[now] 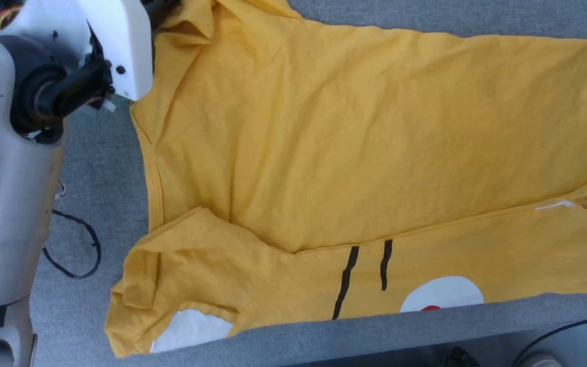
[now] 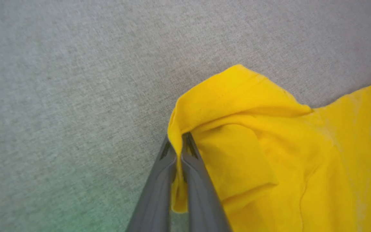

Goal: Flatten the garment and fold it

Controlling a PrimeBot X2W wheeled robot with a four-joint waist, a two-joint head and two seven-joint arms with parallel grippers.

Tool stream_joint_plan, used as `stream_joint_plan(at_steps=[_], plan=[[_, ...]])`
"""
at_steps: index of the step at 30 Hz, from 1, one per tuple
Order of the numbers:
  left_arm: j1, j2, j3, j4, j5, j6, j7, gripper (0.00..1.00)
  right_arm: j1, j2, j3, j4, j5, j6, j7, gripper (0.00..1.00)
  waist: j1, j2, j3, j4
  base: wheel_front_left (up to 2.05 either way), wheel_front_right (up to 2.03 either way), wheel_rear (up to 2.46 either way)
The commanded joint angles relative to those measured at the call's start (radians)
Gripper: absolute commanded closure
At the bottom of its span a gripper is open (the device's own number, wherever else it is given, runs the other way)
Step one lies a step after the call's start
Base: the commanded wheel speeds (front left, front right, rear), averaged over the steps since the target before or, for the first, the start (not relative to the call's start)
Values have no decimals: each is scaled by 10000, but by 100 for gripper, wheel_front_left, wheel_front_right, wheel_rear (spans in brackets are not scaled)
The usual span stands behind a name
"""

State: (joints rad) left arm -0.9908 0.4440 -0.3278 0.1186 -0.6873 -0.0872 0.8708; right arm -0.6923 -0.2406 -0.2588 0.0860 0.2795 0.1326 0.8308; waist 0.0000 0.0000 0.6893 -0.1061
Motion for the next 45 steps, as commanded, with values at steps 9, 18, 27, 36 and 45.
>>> stream_joint_plan(at_steps=[9,18,27,36,45], plan=[[-140,223,74,262,291,-257,-1633,100,-383,-59,120,361,-364,-19,-1269,100,0,0,-324,27,0,0,0],[-57,429,107,561,386,-391,-3661,100,-363,-328,297,654,-387,-19,-2165,100,0,0,-1193,206,0,0,0],[634,1019,-439,181,338,-430,-5261,100,425,-494,225,633,-137,-19,-2650,100,0,0,-2319,511,0,0,0],[2742,1905,-723,-1438,-196,-341,-5410,100,2251,-304,-29,-137,614,-19,-2635,100,0,0,-3268,695,0,0,0],[5983,2603,-468,-3841,-997,826,-4945,100,4592,210,-686,-1250,1318,-19,-2357,100,0,0,-3869,696,0,0,0]])
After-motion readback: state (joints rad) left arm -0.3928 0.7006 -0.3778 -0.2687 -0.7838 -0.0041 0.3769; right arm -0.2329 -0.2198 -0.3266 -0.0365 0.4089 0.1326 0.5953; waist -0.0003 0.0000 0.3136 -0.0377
